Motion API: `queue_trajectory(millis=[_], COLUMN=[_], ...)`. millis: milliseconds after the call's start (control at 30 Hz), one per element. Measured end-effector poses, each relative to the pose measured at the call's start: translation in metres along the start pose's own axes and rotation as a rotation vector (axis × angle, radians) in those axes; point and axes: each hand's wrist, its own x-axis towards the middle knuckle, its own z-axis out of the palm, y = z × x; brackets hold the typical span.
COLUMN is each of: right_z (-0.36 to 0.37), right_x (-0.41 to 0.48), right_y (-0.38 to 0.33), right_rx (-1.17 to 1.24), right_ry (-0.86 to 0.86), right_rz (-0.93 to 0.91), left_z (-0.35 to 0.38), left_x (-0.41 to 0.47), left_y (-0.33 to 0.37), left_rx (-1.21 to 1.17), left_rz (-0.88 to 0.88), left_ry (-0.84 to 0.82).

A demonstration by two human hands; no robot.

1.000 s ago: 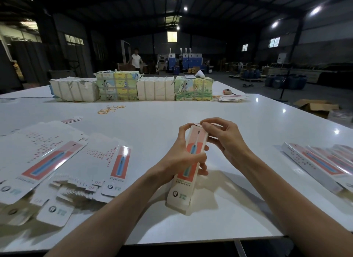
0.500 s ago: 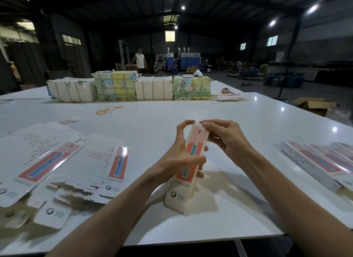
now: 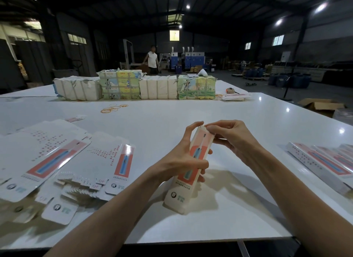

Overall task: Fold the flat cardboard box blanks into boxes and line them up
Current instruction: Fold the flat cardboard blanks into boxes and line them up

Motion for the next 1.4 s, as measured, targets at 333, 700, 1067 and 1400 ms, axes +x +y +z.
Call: queue_trajectory(millis=[333,700,1067,1400], right_z=[-0.006,0.022,0.03,0.048], right_x=[0.001,-0.005,-0.005,-0.022], right_y=[-0.002,0.018,0.037,0.034], right_rx=[-0.03,-0.138,-0.192,-0.592], right_ry=[-0.022,0.022,0.069,-0.003], right_rz=[-0.041,-0.247,-0.293,-0.401], left_z=[0.002,-0.003,-0.004,-0.001], left_x=[0.002,0.009,0.004,0.008], left_y=[-0.001,-0.003,-0.005,-0.003], left_rx=[-0.008,-0.253,-0.392,-0.905], left_rz=[-0.01,-0.072,-0.153,-0.062], left_ry=[0.017,0.157,0.126,0.471])
